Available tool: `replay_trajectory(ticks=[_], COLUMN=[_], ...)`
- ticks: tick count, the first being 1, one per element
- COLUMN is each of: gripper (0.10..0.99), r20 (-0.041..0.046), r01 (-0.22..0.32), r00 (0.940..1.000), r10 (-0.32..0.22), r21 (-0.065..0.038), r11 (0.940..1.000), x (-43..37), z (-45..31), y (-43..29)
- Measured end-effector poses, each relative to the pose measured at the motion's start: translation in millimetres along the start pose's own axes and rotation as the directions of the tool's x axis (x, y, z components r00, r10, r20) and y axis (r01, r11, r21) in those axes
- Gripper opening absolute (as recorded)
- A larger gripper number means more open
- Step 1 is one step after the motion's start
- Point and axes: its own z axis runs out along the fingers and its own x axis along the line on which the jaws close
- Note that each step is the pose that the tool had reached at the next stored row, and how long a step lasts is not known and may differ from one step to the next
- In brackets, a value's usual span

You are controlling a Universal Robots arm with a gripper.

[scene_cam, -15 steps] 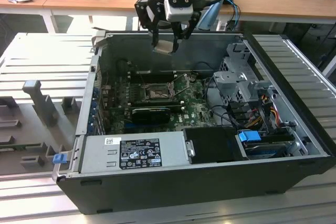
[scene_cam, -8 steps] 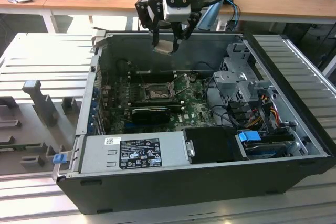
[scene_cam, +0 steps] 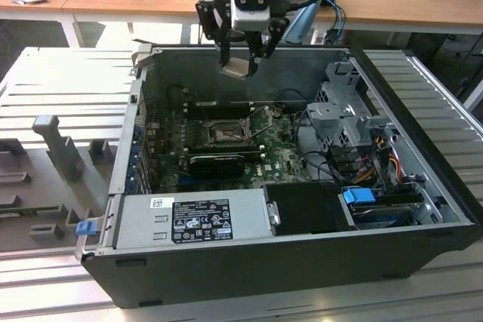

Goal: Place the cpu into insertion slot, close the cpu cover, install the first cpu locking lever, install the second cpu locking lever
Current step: 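Place the cpu into insertion slot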

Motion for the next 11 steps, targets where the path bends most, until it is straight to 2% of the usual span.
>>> replay_trajectory(ticks=[8,11], gripper=[0.529,0.529], r20=[0.0049,0.009], r01=[-0.056,-0.102], r00=[0.9984,0.9947], r10=[0.056,0.102], r21=[-0.001,-0.003], r11=[0.9984,0.9948], x=[0.0,0.0], z=[0.0,0.0], y=[0.0,0.0])
